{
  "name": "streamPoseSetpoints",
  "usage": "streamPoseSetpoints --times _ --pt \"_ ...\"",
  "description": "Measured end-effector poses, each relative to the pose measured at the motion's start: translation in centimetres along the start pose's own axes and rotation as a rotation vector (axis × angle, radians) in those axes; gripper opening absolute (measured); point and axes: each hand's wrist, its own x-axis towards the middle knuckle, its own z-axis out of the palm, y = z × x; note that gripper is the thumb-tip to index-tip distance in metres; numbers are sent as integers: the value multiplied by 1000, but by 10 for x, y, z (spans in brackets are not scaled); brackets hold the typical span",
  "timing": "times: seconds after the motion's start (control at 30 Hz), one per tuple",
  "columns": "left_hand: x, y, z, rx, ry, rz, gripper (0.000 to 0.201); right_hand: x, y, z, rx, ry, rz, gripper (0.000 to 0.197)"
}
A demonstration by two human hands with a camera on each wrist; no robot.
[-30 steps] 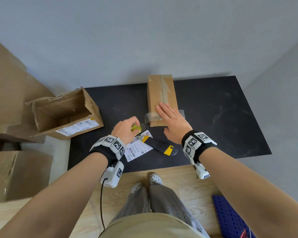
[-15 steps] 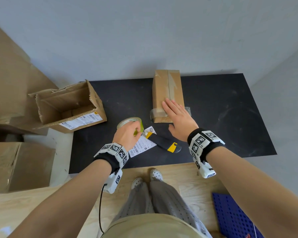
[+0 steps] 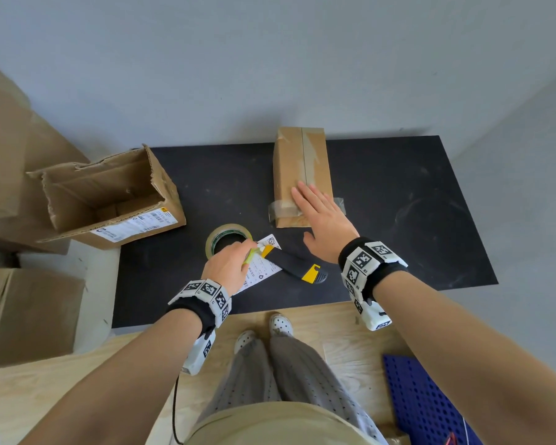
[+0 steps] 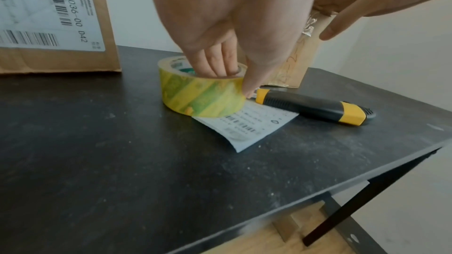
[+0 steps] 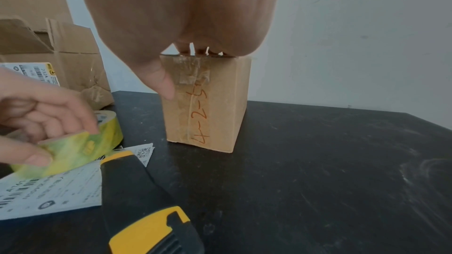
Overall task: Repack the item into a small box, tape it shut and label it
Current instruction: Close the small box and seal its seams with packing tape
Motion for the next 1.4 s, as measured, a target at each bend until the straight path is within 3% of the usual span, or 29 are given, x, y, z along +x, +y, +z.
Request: streamPoseSetpoints --times 0.13,0.3,0.47,0.63,0.8,1.13,1.4 --pt "2 4 -7 -45 27 -1 33 -4 -1 -4 24 3 -5 80" --pt "11 21 -33 -115 164 3 22 -14 -2 -7 24 20 0 76" --pt "13 50 -55 -301 291 31 29 -26 1 -11 90 69 48 76" --pt "15 72 -49 -497 225 78 41 -38 8 -9 199 87 130 78" --pt "17 75 -34 -649 171 23 45 -46 10 -6 375 49 181 83" --pt "23 78 -20 -965 166 -92 45 -37 8 1 878 10 467 85" --pt "33 68 -6 -916 116 -104 49 -31 34 15 855 -35 453 82"
